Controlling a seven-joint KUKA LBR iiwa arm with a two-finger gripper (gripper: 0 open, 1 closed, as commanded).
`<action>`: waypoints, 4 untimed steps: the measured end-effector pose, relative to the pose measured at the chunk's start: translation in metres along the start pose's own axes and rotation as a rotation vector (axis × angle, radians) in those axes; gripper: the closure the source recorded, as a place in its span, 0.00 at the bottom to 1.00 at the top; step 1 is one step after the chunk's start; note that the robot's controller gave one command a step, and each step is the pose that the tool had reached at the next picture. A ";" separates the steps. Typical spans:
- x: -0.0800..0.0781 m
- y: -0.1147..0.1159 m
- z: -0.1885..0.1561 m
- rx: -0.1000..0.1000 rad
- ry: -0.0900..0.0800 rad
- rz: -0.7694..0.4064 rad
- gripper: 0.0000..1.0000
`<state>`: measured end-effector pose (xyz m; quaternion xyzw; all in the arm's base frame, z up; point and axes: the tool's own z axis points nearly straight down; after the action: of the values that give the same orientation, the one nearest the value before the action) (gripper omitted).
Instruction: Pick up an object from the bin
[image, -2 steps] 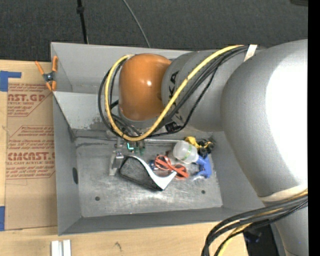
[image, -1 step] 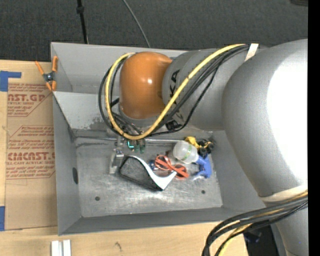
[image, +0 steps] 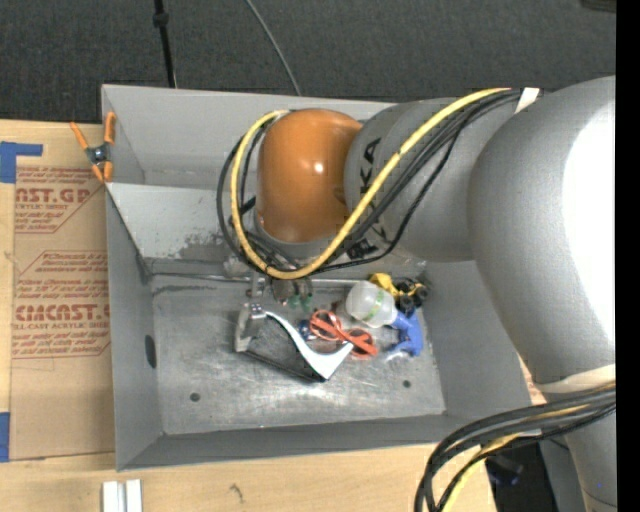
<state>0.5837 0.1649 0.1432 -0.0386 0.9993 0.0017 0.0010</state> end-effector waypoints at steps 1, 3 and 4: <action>0.011 -0.052 -0.003 0.003 0.001 -0.070 0.00; 0.032 -0.091 0.037 0.007 0.045 -0.043 0.00; 0.035 -0.076 0.069 0.005 0.005 0.108 0.00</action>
Offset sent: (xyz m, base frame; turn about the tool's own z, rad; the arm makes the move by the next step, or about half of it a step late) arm -0.0355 -0.1108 -0.0084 -0.0274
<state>0.5544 0.0869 0.0742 0.0156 0.9999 -0.0006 -0.0016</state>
